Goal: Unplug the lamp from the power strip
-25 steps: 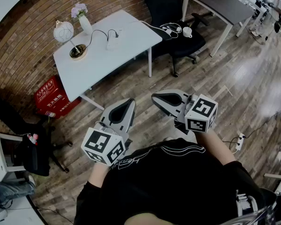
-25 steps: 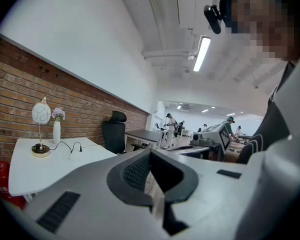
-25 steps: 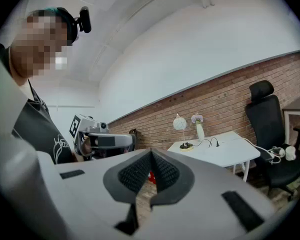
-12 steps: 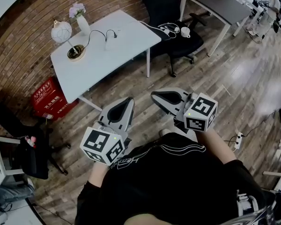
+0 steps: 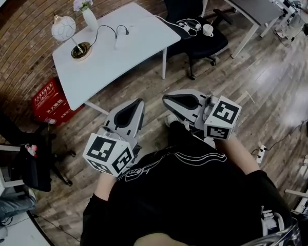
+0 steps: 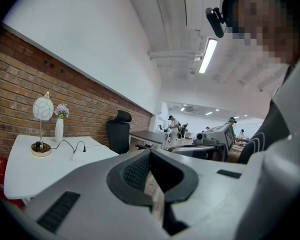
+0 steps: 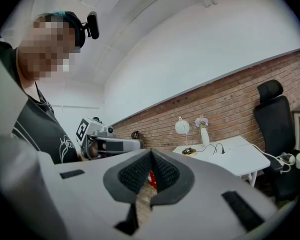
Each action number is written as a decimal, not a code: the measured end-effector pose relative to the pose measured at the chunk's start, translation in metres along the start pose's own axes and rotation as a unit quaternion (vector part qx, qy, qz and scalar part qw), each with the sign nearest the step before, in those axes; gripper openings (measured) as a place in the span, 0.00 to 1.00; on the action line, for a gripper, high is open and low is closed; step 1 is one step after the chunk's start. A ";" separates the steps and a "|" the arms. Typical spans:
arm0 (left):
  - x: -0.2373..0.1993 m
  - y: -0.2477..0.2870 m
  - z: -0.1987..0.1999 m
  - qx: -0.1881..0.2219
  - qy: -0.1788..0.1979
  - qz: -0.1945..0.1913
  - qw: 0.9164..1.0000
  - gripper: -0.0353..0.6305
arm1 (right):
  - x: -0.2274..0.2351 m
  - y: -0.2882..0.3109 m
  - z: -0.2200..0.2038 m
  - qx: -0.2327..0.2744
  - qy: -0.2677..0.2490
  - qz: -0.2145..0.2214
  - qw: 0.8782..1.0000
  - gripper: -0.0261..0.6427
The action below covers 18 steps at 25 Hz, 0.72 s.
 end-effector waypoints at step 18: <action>-0.140 0.198 0.021 -0.028 -0.038 0.076 0.996 0.06 | 0.248 0.066 0.060 -0.036 0.036 0.064 0.997 0.03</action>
Point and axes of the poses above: the fingertips, and each gripper's own axes: y forward along the fingers, x to its right, z out of its top, the point moved 7 cm from there along -y, backward along the fingers, and after that the axes turned 7 degrees about y, right-handed, at the moved point
